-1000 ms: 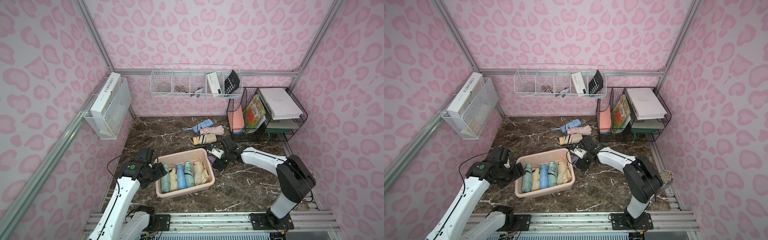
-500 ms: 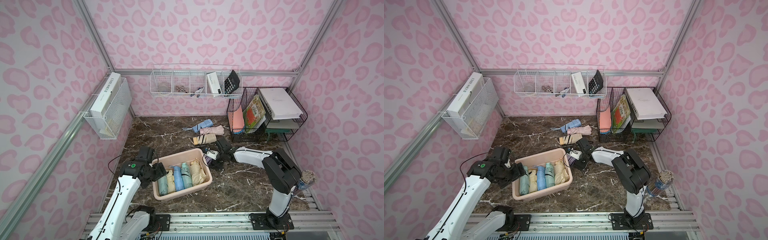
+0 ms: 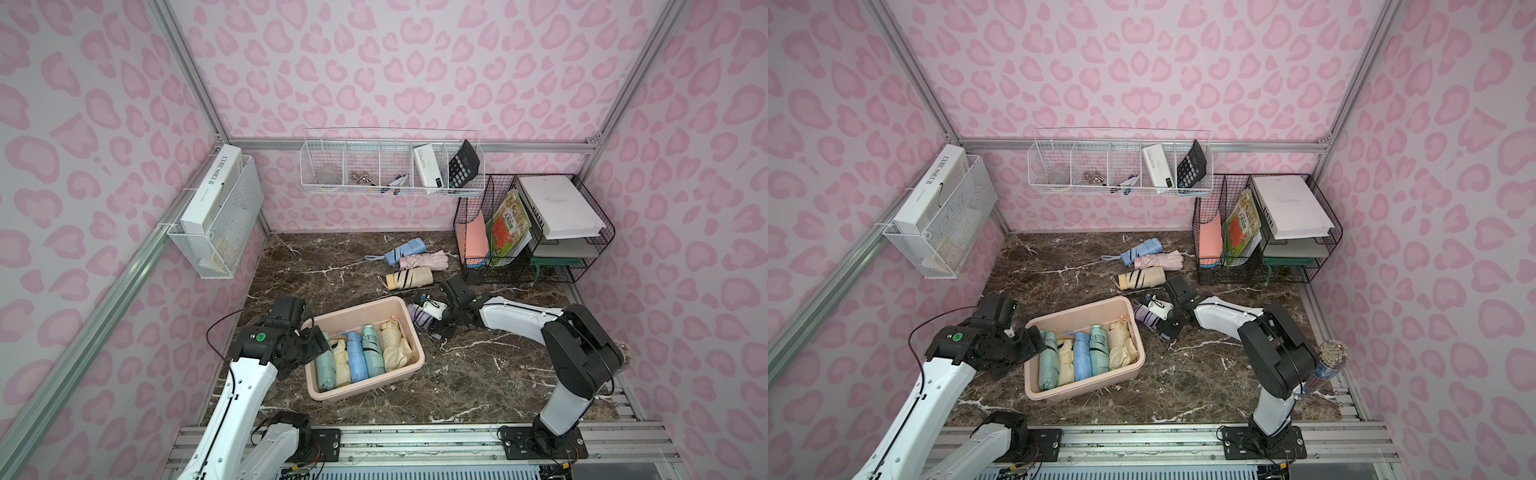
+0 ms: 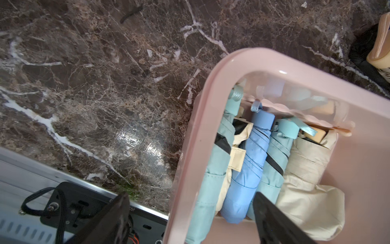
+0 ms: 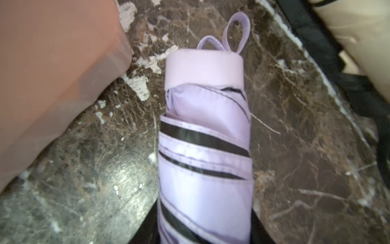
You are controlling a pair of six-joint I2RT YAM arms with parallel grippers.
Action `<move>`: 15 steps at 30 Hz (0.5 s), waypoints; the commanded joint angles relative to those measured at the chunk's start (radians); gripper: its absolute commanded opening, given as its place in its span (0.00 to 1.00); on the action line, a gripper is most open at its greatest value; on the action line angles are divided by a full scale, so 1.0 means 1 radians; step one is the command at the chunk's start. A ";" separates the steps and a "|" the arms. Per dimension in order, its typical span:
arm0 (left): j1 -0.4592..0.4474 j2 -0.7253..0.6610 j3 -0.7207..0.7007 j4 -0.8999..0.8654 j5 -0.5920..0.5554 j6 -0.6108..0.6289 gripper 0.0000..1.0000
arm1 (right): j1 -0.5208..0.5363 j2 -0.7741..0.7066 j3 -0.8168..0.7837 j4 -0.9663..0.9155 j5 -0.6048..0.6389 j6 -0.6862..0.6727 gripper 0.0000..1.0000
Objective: Put the umbrella into the storage box
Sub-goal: Pick up the umbrella from the center of the board.
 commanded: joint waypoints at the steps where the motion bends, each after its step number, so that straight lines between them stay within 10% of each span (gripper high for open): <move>1: 0.001 -0.011 -0.022 -0.034 -0.022 -0.016 0.91 | -0.002 -0.048 -0.015 0.001 -0.016 0.095 0.35; 15: 0.001 -0.041 -0.086 0.005 -0.013 0.012 0.76 | -0.034 -0.383 -0.115 -0.116 -0.005 0.471 0.21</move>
